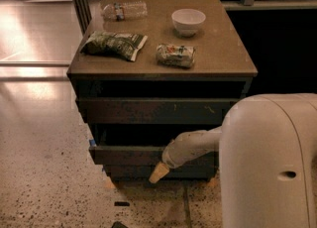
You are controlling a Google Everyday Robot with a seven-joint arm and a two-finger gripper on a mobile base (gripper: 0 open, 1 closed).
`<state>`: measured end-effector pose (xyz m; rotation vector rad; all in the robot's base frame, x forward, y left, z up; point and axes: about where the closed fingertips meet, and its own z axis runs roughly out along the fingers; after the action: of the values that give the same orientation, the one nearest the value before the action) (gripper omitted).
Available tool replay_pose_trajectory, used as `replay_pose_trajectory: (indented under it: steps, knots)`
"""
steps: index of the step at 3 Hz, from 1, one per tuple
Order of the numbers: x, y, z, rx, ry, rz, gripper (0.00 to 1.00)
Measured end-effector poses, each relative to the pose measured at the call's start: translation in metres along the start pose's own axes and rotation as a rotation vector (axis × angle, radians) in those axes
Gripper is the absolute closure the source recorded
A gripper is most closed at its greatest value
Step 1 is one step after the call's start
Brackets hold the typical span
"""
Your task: Open middle drawer
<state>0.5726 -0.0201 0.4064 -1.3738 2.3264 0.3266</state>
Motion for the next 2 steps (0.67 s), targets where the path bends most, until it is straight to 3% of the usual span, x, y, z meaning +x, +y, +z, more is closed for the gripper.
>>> replay_pose_trajectory:
  steps: [1, 2]
  knots:
    - [0.010, 0.011, -0.004, -0.001, 0.015, 0.013, 0.00]
    - [0.004, 0.018, -0.025, 0.034, -0.004, 0.054, 0.00]
